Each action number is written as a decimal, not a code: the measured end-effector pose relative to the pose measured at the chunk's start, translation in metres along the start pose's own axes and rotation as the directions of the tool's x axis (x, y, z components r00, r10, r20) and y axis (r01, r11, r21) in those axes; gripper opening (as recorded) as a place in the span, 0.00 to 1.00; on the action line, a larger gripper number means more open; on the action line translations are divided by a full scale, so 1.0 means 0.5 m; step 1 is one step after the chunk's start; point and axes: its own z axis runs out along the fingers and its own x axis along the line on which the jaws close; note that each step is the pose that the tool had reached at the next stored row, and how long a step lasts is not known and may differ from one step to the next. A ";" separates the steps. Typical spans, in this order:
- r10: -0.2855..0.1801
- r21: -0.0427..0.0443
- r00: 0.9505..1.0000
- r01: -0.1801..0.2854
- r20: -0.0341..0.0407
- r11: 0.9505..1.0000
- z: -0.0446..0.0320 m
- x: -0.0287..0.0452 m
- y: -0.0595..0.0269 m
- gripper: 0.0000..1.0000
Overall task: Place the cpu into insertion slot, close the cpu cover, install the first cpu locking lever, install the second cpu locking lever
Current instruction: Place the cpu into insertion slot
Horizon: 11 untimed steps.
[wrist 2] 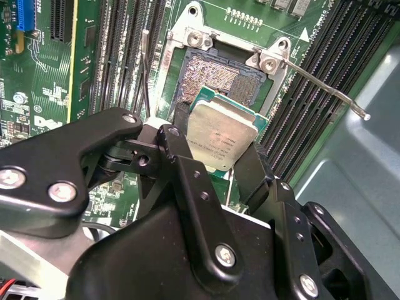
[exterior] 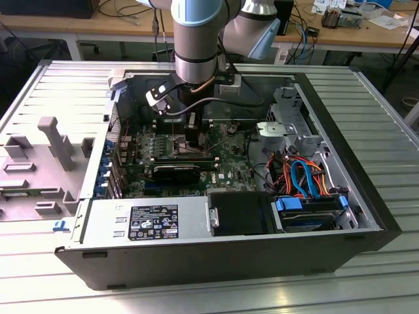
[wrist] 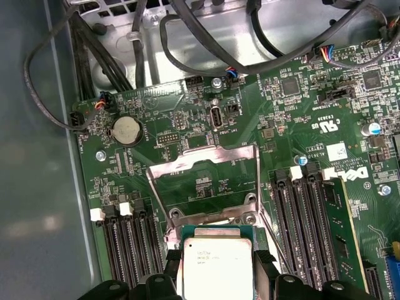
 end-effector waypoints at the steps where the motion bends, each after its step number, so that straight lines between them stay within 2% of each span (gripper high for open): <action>1: 0.001 0.000 1.000 -0.001 0.000 1.000 0.000 0.000 0.000 0.54; 11: 0.011 0.000 1.000 -0.011 0.000 1.000 0.001 0.000 0.000 0.54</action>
